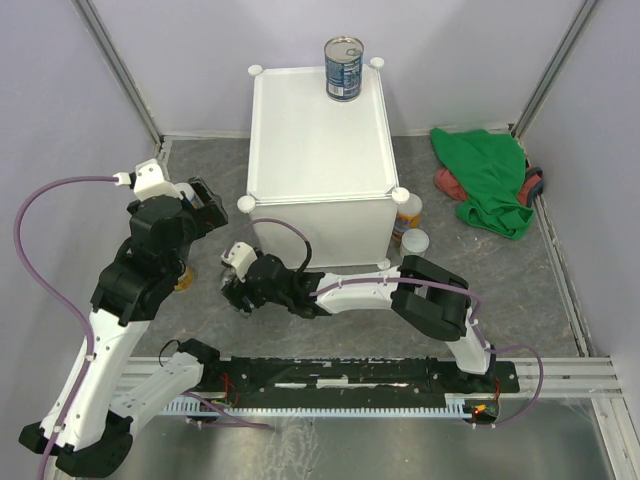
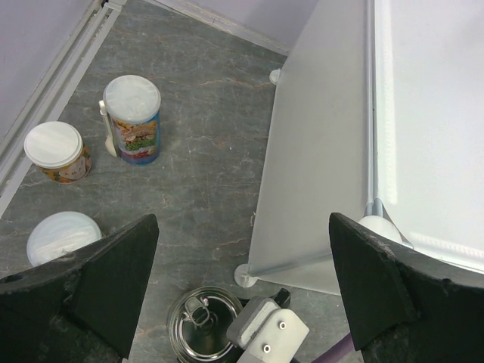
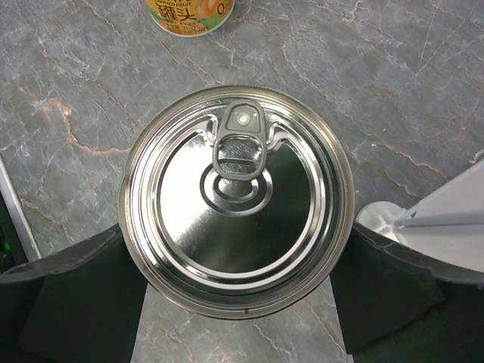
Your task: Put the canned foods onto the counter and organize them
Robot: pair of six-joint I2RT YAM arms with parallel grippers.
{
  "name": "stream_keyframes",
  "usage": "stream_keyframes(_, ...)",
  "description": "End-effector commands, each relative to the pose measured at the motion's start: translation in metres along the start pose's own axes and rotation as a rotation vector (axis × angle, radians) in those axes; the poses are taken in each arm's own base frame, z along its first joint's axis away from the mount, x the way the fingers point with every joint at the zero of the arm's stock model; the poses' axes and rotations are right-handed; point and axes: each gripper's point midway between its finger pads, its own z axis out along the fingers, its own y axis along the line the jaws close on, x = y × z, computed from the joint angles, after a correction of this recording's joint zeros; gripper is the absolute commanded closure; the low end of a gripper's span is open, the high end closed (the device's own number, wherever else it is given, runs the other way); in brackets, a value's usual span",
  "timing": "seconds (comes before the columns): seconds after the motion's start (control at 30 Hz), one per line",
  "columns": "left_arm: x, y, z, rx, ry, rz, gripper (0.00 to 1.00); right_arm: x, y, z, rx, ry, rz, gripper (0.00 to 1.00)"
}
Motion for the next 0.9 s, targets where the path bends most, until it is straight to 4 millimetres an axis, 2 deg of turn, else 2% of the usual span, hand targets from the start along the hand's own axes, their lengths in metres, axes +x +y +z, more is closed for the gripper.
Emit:
stream_keyframes(0.0,-0.019,-0.010,-0.007,0.038,-0.045,-0.074,0.00,-0.042,0.012,0.004,-0.061,-0.128,0.018,0.16)
stream_keyframes(0.23,-0.021,-0.009,-0.007,0.034,-0.053,-0.080,0.00,-0.039,0.014,-0.001,-0.079,-0.117,0.001,0.41)
stream_keyframes(0.33,-0.022,-0.008,-0.007,0.030,-0.058,-0.081,0.00,-0.037,0.015,-0.004,-0.090,-0.107,-0.009,0.56)
stream_keyframes(0.47,-0.021,-0.006,-0.007,0.023,-0.063,-0.082,0.00,-0.035,0.015,-0.012,-0.097,-0.097,-0.024,0.68)
stream_keyframes(0.6,-0.020,-0.004,-0.007,0.016,-0.067,-0.084,0.00,-0.032,0.014,-0.022,-0.101,-0.087,-0.037,0.88)
stream_keyframes(0.67,-0.019,-0.003,-0.006,0.012,-0.067,-0.084,0.00,-0.030,0.015,-0.027,-0.108,-0.080,-0.044,0.93)
stream_keyframes(0.87,-0.015,-0.001,-0.004,0.005,-0.065,-0.082,0.00,-0.031,0.023,-0.046,-0.121,-0.081,-0.084,0.99)
